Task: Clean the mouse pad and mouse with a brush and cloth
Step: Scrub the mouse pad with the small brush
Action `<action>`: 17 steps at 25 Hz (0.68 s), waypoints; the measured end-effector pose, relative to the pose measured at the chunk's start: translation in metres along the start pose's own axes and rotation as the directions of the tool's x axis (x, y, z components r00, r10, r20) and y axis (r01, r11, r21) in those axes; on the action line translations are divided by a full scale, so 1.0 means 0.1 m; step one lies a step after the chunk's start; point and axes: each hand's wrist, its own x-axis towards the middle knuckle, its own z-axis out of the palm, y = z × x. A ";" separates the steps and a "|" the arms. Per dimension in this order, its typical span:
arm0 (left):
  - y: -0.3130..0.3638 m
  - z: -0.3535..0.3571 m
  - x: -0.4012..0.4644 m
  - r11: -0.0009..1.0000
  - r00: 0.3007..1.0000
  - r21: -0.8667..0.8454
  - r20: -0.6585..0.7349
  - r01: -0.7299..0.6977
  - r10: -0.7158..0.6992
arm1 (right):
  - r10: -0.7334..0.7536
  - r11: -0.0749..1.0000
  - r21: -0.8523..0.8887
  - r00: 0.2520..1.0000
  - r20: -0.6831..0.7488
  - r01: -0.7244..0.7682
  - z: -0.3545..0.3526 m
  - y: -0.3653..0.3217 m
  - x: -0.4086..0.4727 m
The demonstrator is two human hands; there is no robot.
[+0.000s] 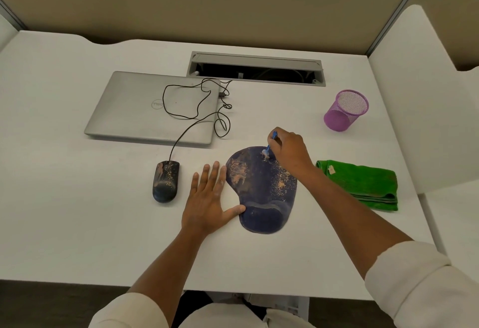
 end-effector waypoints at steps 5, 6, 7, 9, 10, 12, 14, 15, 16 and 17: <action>0.00 0.00 0.00 1.000 1.000 0.003 0.004 -0.003 0.003 | -0.002 0.998 0.055 1.000 0.017 0.001 0.04 -0.06 -0.02; 0.00 0.00 0.00 1.000 1.000 0.004 0.008 -0.002 0.002 | -0.002 0.998 0.064 1.000 0.019 0.001 0.05 -0.06 -0.03; -0.01 0.00 0.00 1.000 1.000 0.006 0.010 -0.001 0.001 | -0.003 0.998 0.070 1.000 0.025 0.002 0.06 -0.07 -0.03; -0.01 0.01 0.00 1.000 1.000 0.007 0.014 0.004 -0.004 | -0.015 0.996 0.083 1.000 0.022 0.013 0.04 -0.10 -0.03; -0.01 0.01 0.01 1.000 1.000 0.007 0.014 0.005 -0.005 | -0.025 0.995 0.094 1.000 0.003 0.024 0.02 -0.09 -0.03; 0.00 0.02 0.01 1.000 1.000 0.007 0.009 0.005 -0.006 | -0.031 0.993 0.108 0.999 -0.043 0.036 -0.06 -0.05 0.01; 0.00 0.01 0.00 1.000 1.000 0.016 0.012 0.002 -0.003 | -0.023 0.996 0.080 0.999 -0.033 0.025 -0.13 0.02 0.05; -0.01 0.01 -0.01 1.000 1.000 0.013 0.010 0.001 -0.001 | -0.018 0.998 0.059 1.000 -0.010 0.018 -0.13 0.06 0.05; -0.01 0.01 -0.01 1.000 1.000 0.004 0.000 -0.001 0.001 | -0.017 0.999 0.043 1.000 0.010 0.017 -0.12 0.09 0.04; -0.01 0.02 -0.01 1.000 1.000 -0.005 -0.009 -0.005 0.005 | -0.012 1.000 0.030 1.000 0.025 0.011 -0.11 0.10 0.01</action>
